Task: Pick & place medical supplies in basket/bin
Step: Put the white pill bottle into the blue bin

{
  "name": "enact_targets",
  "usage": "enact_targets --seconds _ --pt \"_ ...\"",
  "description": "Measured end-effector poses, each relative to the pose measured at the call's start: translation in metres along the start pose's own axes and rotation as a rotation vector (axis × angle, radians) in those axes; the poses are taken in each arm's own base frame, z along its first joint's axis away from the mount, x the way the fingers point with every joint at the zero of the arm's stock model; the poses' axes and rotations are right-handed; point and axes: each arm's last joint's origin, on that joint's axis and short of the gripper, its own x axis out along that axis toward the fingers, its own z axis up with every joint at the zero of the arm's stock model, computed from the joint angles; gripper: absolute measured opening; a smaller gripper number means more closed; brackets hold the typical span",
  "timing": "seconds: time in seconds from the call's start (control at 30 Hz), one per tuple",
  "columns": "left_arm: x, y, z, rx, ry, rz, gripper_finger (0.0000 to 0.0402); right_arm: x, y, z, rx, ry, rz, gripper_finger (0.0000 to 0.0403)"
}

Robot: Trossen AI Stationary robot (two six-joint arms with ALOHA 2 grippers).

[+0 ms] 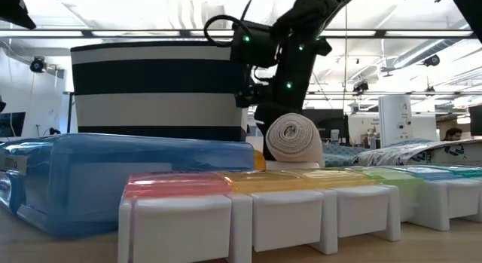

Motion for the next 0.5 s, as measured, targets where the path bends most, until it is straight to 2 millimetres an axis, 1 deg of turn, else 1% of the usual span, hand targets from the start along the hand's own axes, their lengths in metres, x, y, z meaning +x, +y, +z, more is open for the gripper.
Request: enact_targets --seconds 0.17,0.23,0.33,0.5 --pt "0.0001 0.0006 0.0001 -0.001 -0.003 0.020 0.0334 0.0076 -0.0057 -0.0100 0.084 0.039 0.009 0.0326" --pt "0.0001 0.0006 0.0001 -0.010 -0.004 0.020 0.0334 0.0083 -0.0071 -0.0105 0.094 0.041 0.008 0.0316" --pt "0.0001 0.0006 0.0002 -0.038 -0.004 0.019 0.0334 0.0076 -0.0071 -0.0097 0.064 0.040 0.011 0.0281" --pt "0.0001 0.0006 0.0002 -0.048 -0.004 0.019 0.0334 0.0053 -0.0074 -0.0085 0.010 0.053 0.007 0.0193"
